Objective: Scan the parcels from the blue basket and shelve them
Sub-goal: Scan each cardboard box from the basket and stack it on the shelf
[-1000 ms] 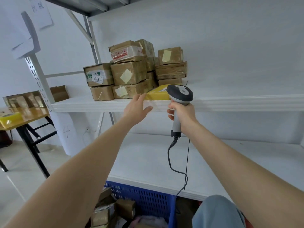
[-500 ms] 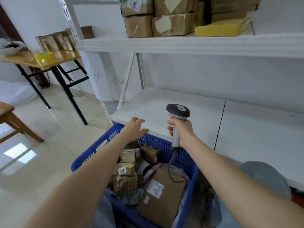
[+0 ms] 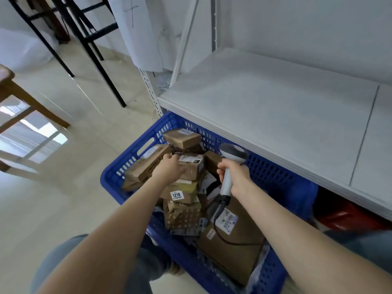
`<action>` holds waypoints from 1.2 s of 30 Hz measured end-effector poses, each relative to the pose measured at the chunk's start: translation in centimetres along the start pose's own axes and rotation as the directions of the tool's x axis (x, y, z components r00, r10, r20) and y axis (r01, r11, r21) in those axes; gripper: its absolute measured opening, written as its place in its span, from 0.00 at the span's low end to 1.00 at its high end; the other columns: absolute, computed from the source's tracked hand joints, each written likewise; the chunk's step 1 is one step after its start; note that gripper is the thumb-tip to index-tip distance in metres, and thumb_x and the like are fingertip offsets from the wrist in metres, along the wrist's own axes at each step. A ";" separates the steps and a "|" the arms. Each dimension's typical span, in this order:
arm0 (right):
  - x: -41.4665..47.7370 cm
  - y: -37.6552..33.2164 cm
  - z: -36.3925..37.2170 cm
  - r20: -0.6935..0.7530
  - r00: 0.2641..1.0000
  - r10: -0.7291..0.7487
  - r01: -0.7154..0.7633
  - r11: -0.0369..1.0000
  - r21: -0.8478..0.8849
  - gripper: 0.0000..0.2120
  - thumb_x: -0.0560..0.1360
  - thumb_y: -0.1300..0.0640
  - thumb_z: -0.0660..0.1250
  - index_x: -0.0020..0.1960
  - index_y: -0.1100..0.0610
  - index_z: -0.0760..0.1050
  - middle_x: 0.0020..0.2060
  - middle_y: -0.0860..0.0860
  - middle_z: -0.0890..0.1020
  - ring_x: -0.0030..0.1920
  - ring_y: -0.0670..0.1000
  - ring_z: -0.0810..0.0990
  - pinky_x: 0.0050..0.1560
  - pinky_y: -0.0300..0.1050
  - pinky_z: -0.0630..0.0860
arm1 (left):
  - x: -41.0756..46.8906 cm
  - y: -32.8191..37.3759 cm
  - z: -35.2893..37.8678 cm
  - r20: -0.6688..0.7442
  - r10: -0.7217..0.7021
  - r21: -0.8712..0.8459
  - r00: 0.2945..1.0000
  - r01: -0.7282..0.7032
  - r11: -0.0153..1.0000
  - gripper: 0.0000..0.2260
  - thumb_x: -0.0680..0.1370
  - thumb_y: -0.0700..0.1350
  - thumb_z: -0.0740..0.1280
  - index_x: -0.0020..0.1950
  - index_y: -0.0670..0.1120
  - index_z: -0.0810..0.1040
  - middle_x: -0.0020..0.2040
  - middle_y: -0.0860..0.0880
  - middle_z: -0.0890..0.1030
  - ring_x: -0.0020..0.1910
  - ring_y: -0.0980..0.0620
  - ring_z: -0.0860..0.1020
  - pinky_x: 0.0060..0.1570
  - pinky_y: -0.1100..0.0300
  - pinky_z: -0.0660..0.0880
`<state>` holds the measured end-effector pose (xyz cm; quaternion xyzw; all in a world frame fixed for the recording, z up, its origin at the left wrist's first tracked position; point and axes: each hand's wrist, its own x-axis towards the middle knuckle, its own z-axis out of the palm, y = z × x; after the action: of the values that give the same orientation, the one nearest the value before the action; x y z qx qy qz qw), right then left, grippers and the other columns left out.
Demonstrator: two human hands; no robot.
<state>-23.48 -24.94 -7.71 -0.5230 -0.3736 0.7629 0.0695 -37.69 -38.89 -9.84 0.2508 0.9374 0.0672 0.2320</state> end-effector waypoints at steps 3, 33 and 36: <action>2.7 0.7 1.9 -0.010 1.000 0.012 -0.013 0.998 -0.061 0.04 0.74 0.65 0.68 0.48 0.65 0.78 0.34 0.54 0.79 0.33 0.48 0.77 0.36 0.40 0.76 | 1.9 -1.0 0.1 -0.017 0.002 -0.017 1.000 -0.003 1.000 0.26 0.78 0.55 0.65 0.73 0.47 0.66 0.69 0.44 0.69 0.61 0.44 0.74 0.54 0.51 0.74; 1.1 5.3 0.4 0.069 0.996 0.062 -0.041 0.961 -0.272 0.17 0.72 0.62 0.71 0.59 0.62 0.75 0.55 0.58 0.80 0.55 0.57 0.79 0.51 0.52 0.78 | -4.5 -2.6 0.3 0.233 -0.458 -0.694 0.858 0.476 0.540 0.15 0.79 0.50 0.65 0.58 0.40 0.71 0.49 0.44 0.74 0.48 0.47 0.75 0.43 0.57 0.75; -0.5 3.0 -1.4 0.079 0.997 0.011 0.010 0.965 -0.263 0.16 0.74 0.62 0.70 0.60 0.63 0.75 0.56 0.60 0.80 0.57 0.59 0.80 0.54 0.55 0.78 | -5.6 -0.6 -0.9 0.281 -0.427 -0.716 0.860 0.484 0.504 0.14 0.78 0.49 0.67 0.56 0.41 0.70 0.48 0.44 0.75 0.43 0.48 0.75 0.32 0.59 0.73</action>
<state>-21.23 -26.63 -9.53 -0.4966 -0.4741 0.7269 -0.0159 -34.09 -42.18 -6.92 -0.1250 0.8419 0.3855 0.3562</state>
